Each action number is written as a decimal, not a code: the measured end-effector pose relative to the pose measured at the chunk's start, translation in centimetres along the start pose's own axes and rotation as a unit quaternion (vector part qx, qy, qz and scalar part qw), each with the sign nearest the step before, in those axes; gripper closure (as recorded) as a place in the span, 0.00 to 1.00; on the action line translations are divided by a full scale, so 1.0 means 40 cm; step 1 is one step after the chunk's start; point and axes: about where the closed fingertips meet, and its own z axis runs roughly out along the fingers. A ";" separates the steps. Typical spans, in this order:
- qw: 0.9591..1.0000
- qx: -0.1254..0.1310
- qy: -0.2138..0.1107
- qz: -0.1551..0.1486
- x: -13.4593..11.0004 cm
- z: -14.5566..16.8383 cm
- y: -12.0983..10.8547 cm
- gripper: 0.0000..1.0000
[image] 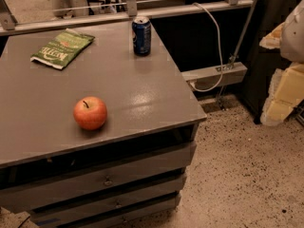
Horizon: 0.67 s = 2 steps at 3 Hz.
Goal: Move apple near pepsi can
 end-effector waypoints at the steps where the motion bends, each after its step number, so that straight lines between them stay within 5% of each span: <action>1: 1.000 0.000 0.000 0.000 0.000 0.000 0.000 0.00; 2: 0.999 -0.015 -0.045 0.009 -0.028 0.053 0.008 0.00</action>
Offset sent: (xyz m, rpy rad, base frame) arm 0.0217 0.0524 -0.0693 0.3659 0.0449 0.0421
